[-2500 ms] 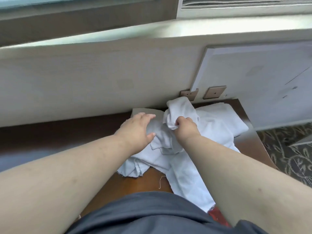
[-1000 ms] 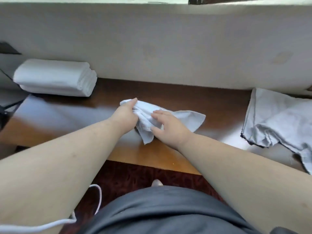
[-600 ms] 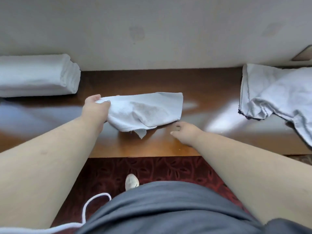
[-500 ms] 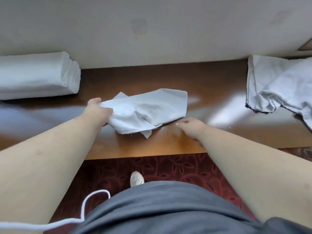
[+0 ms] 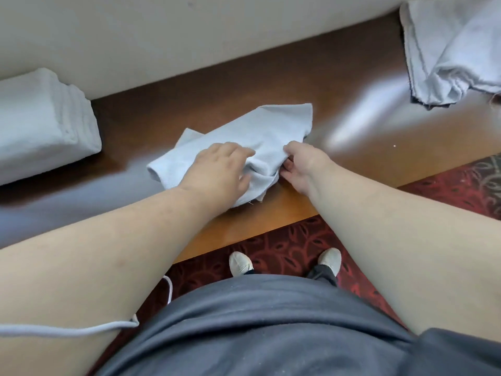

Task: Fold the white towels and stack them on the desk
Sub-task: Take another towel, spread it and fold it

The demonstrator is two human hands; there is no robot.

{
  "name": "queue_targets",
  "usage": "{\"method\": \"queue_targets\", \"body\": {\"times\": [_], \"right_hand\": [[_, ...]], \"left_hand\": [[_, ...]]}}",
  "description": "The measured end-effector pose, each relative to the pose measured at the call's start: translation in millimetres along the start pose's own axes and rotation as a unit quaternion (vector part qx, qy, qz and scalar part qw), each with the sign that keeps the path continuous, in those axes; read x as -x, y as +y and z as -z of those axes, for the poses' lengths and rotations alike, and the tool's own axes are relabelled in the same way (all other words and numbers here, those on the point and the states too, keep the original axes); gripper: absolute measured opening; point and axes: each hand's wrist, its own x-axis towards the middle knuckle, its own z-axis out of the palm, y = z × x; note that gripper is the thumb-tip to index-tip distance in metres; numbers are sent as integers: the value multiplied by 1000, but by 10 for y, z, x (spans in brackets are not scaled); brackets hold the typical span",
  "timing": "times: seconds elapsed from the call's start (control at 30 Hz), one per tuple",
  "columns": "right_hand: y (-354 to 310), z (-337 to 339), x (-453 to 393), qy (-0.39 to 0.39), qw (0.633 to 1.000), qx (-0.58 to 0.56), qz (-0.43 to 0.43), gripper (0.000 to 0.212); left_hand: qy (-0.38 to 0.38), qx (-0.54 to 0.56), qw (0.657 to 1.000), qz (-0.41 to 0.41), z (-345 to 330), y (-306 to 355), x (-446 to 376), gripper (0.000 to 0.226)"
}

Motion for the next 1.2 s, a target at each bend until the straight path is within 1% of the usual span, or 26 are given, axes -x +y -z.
{"method": "queue_targets", "body": {"times": [0.07,0.13,0.17,0.2,0.23,0.27,0.3,0.33,0.37,0.43,0.47,0.5,0.53,0.6,0.67,0.7,0.73,0.8,0.83,0.87,0.97,1.03,1.07,1.13,1.2], "right_hand": [[7,-25,120,-37,997,48,45,29],[8,-30,239,-49,980,163,106,30],[4,-32,299,-45,957,247,142,27],[-3,-33,355,-39,923,336,182,22],[-8,-37,398,-34,882,413,226,18],[-10,-51,440,-35,843,462,272,16],[-14,-71,487,-43,817,483,311,15],[-20,-88,536,-55,802,487,342,16],[-23,-95,566,-66,794,486,359,17],[-27,-82,592,-65,786,497,361,8],[-28,-67,596,-57,785,502,359,5],[-30,-51,595,-50,787,501,356,4],[-32,-37,591,-45,794,497,346,4],[-37,-13,576,-47,808,500,309,5],[-41,16,543,-56,807,529,256,16],[-45,29,534,-60,799,547,244,26],[-55,43,526,-58,783,565,253,33],[-93,70,553,-38,745,598,292,36],[-115,91,579,-29,735,608,299,36],[-133,131,602,-24,738,607,294,36],[-142,297,678,-23,804,536,256,26],[-143,401,735,-9,843,471,259,28],[-149,442,762,-7,868,426,256,28],[-154,516,792,-17,910,337,241,26],[-171,620,794,-33,928,286,235,23]], "left_hand": [[13,129,991,44,57,147,-114,46],[20,223,971,83,171,246,-283,46],[14,257,962,95,237,276,-372,48],[-1,281,954,104,306,295,-454,52],[-28,293,949,114,371,311,-524,59],[-61,292,946,128,424,326,-581,69],[-96,282,943,147,468,340,-622,78],[-123,265,941,169,514,359,-651,81],[-138,244,942,183,554,375,-679,76],[-145,210,950,181,584,390,-753,46],[-145,197,954,174,599,398,-777,35],[-143,188,957,168,610,404,-786,28],[-133,191,958,168,617,401,-781,26],[-84,229,952,184,625,370,-757,24],[-29,271,942,199,632,344,-720,24],[-8,288,936,201,630,338,-709,25],[12,303,931,204,629,337,-706,26],[50,340,914,217,651,333,-729,25],[67,364,901,226,675,328,-753,24],[79,388,887,236,711,325,-783,25],[96,438,854,263,798,354,-882,23],[116,468,830,279,861,428,-958,15],[125,470,828,278,897,486,-1001,17],[132,437,859,232,946,595,-1072,32],[114,411,881,206,986,702,-1144,44]]}}
